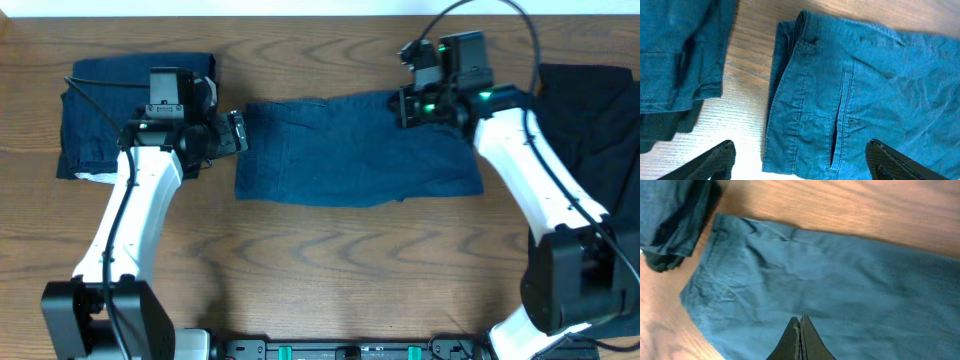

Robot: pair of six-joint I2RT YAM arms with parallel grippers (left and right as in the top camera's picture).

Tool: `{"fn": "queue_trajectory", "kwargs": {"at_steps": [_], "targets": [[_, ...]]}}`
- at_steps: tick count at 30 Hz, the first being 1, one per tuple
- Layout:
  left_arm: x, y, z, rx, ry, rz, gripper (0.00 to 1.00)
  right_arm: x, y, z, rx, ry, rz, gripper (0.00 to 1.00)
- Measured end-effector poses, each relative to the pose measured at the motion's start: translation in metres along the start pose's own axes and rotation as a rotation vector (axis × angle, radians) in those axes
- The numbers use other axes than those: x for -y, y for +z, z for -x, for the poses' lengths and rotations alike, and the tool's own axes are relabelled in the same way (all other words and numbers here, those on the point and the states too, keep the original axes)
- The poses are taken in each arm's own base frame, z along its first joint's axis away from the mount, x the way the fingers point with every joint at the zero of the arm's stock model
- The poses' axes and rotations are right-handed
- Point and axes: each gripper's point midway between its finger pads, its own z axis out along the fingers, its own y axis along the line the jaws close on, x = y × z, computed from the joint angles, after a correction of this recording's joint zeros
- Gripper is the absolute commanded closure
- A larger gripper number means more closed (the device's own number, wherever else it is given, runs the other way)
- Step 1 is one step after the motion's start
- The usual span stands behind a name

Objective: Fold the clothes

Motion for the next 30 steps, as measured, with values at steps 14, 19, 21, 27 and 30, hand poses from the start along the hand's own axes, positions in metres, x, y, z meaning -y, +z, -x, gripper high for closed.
{"fn": "queue_trajectory", "kwargs": {"at_steps": [14,19,21,27,30], "targets": [[-0.022,0.07,-0.037,-0.217,-0.028,0.029,0.05,-0.031,0.051,-0.042,-0.148,0.032,0.064,0.99],[-0.021,0.072,-0.034,-0.206,-0.03,0.027,0.02,-0.021,0.071,-0.062,-0.218,0.132,0.046,0.99],[-0.021,0.072,-0.034,-0.206,-0.031,0.027,0.02,-0.016,0.08,-0.073,-0.251,0.163,0.037,0.99],[-0.02,0.073,-0.03,-0.187,-0.026,0.021,0.02,-0.003,0.104,-0.105,-0.347,0.253,0.021,0.99],[-0.02,0.073,-0.029,-0.184,-0.025,0.02,0.02,-0.002,0.108,-0.11,-0.362,0.27,0.02,0.99]]}}
